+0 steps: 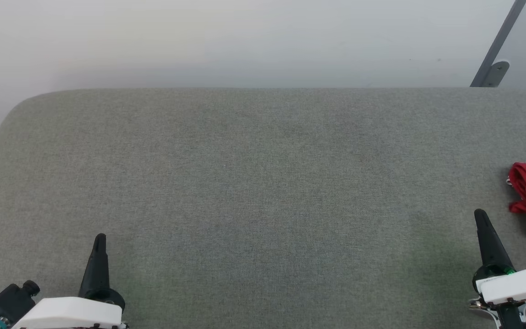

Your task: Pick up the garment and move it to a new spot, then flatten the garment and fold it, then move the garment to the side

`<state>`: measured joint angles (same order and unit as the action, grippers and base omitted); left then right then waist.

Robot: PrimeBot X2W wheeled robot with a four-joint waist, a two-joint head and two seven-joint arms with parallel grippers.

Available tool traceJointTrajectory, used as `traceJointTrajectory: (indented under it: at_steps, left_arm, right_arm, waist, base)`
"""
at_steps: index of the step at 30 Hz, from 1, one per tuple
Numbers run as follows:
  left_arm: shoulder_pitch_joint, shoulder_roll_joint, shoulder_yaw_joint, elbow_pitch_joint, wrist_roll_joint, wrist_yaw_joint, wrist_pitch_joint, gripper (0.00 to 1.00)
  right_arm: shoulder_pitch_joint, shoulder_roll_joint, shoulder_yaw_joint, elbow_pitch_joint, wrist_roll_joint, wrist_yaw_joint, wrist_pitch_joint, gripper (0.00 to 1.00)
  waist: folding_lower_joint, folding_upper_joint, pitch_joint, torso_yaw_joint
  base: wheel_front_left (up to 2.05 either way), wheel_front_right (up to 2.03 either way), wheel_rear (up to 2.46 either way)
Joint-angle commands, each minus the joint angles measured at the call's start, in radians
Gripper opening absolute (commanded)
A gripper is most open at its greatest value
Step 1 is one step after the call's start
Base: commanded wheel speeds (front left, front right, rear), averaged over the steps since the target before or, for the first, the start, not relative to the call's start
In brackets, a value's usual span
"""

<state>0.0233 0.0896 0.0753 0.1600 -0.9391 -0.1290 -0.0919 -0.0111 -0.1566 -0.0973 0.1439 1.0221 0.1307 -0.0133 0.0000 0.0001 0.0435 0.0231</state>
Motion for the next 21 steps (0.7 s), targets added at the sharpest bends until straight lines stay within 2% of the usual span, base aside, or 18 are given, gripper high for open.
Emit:
traceJointTrajectory:
  at_steps: [1, 21]
  left_arm:
    - [-0.026, 0.004, 0.0, -0.004, -0.031, -0.001, 0.007, 0.0]
    - [-0.063, -0.003, 0.002, 0.024, -0.252, -0.002, 0.065, 0.0]
  right_arm:
    - [-0.024, 0.0, -0.003, -0.002, 0.026, 0.0, 0.006, 0.0]
    - [-0.05, 0.035, -0.007, 0.032, 0.214, 0.0, 0.047, 0.0]
  waist:
    - [0.0, -0.0001, -0.001, 0.0]
    - [0.0, -0.0001, -0.011, -0.006]
  base:
    - [0.0, 0.0, 0.0]
    - [0.0, 0.0, 0.0]
